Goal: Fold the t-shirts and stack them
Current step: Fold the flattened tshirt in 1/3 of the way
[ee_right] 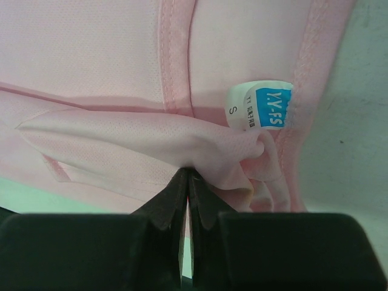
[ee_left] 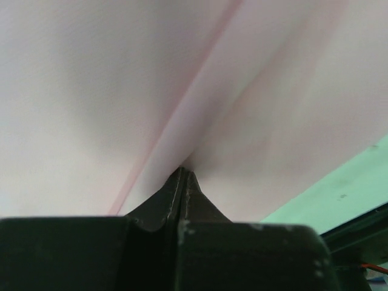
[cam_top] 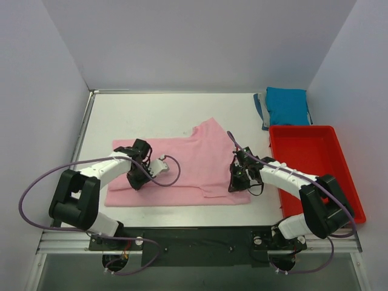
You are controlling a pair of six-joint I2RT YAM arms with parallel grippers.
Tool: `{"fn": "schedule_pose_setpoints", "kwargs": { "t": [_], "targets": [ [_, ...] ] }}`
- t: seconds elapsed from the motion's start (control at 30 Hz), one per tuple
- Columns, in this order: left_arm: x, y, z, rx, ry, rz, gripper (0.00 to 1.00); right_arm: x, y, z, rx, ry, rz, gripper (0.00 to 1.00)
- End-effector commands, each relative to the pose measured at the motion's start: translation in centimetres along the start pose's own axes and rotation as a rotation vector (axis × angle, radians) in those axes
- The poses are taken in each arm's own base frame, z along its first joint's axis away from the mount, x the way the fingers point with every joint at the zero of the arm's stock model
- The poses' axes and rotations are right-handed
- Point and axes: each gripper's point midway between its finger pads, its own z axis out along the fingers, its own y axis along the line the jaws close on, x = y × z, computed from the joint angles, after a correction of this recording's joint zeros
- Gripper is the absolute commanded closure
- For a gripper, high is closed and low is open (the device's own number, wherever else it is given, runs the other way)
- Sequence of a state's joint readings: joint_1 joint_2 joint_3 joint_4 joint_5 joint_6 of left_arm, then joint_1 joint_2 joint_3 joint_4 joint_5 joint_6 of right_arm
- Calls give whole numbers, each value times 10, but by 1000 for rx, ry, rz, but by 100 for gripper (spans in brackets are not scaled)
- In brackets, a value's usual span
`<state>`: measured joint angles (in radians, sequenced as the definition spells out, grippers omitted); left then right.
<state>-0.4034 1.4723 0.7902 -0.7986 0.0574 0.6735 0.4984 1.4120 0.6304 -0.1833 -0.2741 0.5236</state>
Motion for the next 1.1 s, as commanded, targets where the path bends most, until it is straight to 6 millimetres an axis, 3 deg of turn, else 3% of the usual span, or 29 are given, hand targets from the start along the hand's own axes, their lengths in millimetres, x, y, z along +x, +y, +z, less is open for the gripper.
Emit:
{"fn": "schedule_pose_setpoints", "kwargs": {
  "t": [0.0, 0.03, 0.1, 0.23, 0.33, 0.37, 0.47, 0.53, 0.57, 0.6, 0.63, 0.7, 0.77, 0.87, 0.93, 1.03, 1.07],
  "targets": [
    [-3, 54, -9, -109, -31, -103, 100, 2, -16, -4, 95, 18, -7, 100],
    [0, 58, -9, -111, -29, -111, 100, 1, -15, -7, 97, 12, -11, 100],
    [15, 85, -13, -165, -12, -182, 100, -9, -11, -15, 96, -13, -20, 100],
    [24, 127, -28, -233, -34, -276, 100, -28, -6, -34, 106, -73, -36, 100],
    [29, 146, -36, -269, -25, -282, 100, -39, -10, -53, 133, -119, -18, 99],
    [33, 140, -37, -243, -15, -283, 100, -43, -12, -59, 145, -137, -11, 96],
    [33, 122, -52, -209, -44, -241, 100, -45, -30, -82, 197, -184, 71, 67],
    [33, 98, -60, -154, -90, -156, 94, -36, -43, -85, 203, -177, 138, 52],
    [36, 76, -54, -84, -102, -129, 87, -26, -50, -80, 214, -155, 168, 47],
    [37, 68, -62, -98, -129, -64, 82, -22, -54, -77, 210, -147, 192, 44],
    [43, 51, -55, -54, -125, -40, 75, -11, -59, -70, 219, -117, 206, 43],
    [55, 39, -49, -74, -109, 12, 67, 0, -62, -60, 215, -67, 218, 41],
    [66, 32, -41, -75, -74, 12, 66, 7, -64, -48, 215, -23, 223, 41],
    [75, 26, -28, -73, -42, -19, 66, 20, -70, -34, 239, 51, 240, 46],
    [79, 26, -21, -84, -30, -21, 66, 31, -71, -29, 241, 88, 258, 58],
    [87, 18, -13, -70, -3, -13, 66, 42, -70, -28, 225, 98, 296, 97],
    [90, 12, -12, -47, 6, -10, 66, 47, -71, -30, 228, 91, 303, 100]
  ]
}}
